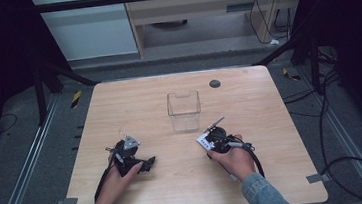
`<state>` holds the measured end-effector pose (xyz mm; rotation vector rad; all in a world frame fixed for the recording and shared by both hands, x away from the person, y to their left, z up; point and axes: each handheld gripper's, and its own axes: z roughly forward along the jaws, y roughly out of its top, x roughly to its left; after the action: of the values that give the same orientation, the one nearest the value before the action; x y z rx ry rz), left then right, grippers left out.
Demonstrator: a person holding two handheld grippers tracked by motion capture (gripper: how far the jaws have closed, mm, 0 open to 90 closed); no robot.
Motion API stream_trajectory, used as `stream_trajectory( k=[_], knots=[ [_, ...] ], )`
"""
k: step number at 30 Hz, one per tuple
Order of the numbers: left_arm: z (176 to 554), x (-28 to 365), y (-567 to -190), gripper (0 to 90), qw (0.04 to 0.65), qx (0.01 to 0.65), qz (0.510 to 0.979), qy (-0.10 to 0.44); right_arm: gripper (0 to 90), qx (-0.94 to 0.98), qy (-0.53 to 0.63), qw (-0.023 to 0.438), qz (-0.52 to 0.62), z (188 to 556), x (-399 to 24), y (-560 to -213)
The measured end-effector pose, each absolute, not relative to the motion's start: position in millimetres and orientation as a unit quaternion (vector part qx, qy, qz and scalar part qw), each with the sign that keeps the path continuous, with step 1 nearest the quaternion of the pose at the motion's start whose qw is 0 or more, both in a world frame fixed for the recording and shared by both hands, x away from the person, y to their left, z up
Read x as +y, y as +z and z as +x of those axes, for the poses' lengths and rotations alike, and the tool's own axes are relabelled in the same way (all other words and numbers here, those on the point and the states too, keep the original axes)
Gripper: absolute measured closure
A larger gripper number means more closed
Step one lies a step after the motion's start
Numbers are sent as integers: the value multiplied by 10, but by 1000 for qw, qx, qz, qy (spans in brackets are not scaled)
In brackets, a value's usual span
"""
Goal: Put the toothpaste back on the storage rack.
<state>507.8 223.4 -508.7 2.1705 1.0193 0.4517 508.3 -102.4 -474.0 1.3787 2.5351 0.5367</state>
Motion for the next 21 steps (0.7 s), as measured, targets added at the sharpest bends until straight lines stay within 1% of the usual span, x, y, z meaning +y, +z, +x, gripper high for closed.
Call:
stream_trajectory(
  k=[7, 10, 12, 13, 21],
  knots=[
    [5077, 2234, -5087, 0, 344, 392, 835, 174, 606, 862, 174, 106, 463, 5082, -1007, -4729],
    [5078, 2234, -5087, 0, 344, 392, 835, 174, 656, 867, 169, 112, 454, 5086, -1001, -4721],
    [5078, 2234, -5087, 0, 344, 392, 835, 174, 721, 865, 171, 114, 457, 5074, -998, -4702],
    [5078, 2234, -5087, 0, 344, 393, 835, 174, 735, 867, 174, 118, 453, 5073, -1009, -4693],
    [5079, 2234, -5087, 0, 344, 392, 835, 174, 773, 863, 185, 120, 454, 5050, -1040, -4678]
  ],
)
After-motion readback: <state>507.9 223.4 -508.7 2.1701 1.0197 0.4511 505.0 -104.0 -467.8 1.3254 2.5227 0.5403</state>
